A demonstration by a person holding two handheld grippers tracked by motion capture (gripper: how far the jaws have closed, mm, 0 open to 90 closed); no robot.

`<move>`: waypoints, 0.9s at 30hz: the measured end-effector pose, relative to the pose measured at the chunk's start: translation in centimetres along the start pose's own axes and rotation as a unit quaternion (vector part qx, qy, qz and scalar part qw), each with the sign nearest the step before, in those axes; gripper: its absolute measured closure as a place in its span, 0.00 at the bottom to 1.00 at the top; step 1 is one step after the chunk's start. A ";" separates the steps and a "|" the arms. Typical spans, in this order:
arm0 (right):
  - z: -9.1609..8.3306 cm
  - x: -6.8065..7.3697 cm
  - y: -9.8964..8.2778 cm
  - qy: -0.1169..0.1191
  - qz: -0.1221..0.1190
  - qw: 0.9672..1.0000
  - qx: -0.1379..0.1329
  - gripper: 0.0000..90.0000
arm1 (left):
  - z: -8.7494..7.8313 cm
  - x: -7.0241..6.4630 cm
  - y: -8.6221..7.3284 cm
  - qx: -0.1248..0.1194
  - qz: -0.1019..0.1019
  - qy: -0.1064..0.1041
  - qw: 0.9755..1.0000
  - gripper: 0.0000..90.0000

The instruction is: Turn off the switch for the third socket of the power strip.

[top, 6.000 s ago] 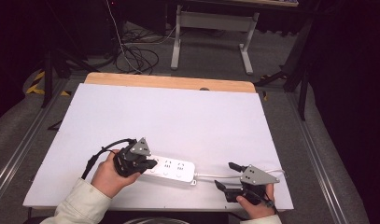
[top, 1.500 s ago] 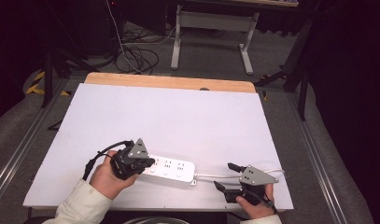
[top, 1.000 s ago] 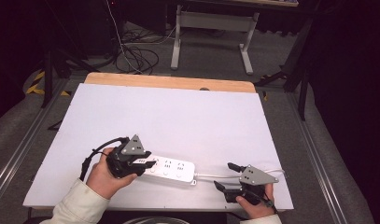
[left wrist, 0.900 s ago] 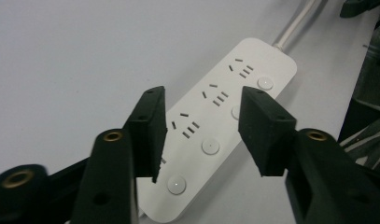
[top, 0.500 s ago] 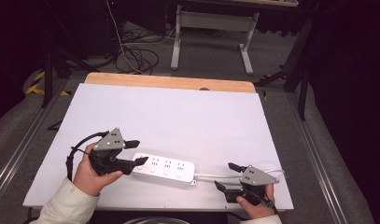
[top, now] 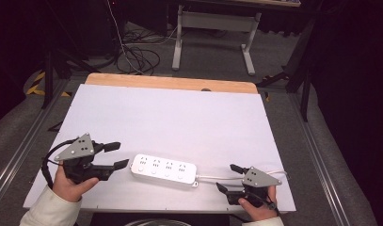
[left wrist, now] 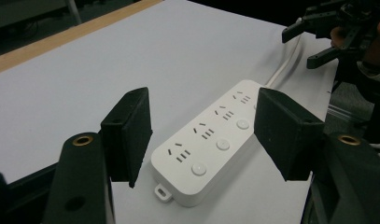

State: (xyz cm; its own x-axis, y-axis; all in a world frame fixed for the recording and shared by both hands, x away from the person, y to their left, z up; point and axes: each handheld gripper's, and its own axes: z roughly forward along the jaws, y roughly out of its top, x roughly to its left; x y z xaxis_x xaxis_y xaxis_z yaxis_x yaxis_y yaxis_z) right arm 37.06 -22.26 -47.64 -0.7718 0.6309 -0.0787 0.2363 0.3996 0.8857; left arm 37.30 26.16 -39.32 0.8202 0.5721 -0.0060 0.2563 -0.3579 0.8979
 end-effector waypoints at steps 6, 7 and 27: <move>0.0 0.0 0.0 0.000 0.000 1.000 0.000 0.23 | -1.0 0.5 -1.5 -0.009 -0.001 0.007 1.000 0.40; 0.0 0.0 0.0 0.000 0.000 1.000 0.000 0.23 | -1.1 0.5 -1.7 -0.011 -0.002 0.009 1.000 0.40; 0.0 0.0 0.0 0.000 0.001 1.000 0.001 0.23 | -2.2 2.1 -6.5 0.002 -0.017 0.006 1.000 0.37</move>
State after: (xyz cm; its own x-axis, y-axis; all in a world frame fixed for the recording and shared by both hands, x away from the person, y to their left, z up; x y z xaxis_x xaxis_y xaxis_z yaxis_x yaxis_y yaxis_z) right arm 37.06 -22.26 -47.66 -0.7710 0.6321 -0.0771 0.2391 0.3996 0.8850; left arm 36.22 31.36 -44.18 0.8045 0.5932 -0.0303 0.2855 -0.3416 0.8954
